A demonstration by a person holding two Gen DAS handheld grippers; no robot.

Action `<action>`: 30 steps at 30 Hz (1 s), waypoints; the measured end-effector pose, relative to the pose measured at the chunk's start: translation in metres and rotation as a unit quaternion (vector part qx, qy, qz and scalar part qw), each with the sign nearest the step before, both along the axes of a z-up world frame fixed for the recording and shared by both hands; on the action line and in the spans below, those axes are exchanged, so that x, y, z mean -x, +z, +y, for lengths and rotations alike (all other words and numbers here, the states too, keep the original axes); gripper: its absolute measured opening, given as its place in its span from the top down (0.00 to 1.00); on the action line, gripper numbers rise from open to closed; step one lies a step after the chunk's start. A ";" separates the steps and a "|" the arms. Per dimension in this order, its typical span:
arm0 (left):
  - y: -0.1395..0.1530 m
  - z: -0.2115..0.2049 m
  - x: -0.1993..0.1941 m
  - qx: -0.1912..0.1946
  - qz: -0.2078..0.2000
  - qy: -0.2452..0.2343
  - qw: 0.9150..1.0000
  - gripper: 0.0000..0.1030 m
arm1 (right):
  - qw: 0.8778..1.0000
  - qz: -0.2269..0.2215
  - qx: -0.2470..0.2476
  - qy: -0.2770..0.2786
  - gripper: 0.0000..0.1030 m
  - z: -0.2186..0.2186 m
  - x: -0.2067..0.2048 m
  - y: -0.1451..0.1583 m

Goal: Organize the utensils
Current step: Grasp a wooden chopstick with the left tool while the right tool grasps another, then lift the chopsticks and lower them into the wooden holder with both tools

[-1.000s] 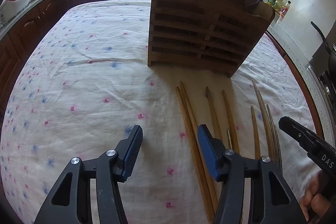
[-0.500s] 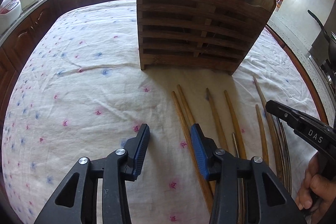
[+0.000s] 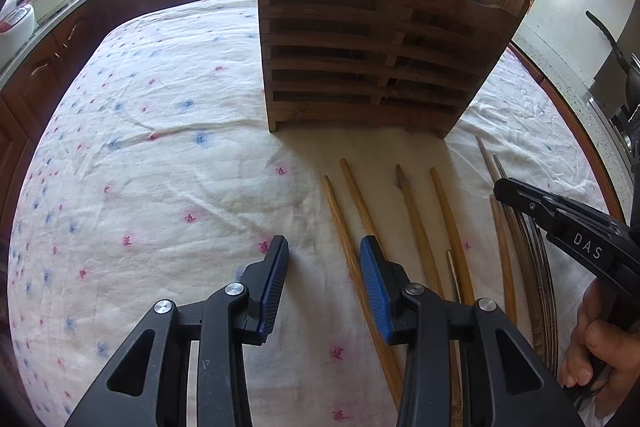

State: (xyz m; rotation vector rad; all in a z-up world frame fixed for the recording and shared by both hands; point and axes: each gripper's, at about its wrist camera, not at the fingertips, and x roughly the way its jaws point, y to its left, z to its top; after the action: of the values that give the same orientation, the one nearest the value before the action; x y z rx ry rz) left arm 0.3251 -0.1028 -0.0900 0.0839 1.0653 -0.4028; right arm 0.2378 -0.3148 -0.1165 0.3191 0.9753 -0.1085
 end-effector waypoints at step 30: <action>0.105 0.070 0.062 0.125 -0.097 -0.007 0.987 0.96 | 0.991 -0.135 0.003 0.024 0.95 0.021 0.046 0.111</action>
State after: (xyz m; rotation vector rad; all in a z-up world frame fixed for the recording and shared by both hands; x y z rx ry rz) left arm 0.2633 -0.0327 0.0145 -0.0916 0.8158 -0.5281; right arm 0.1917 -0.2939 -0.0055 0.2962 0.7146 -0.0223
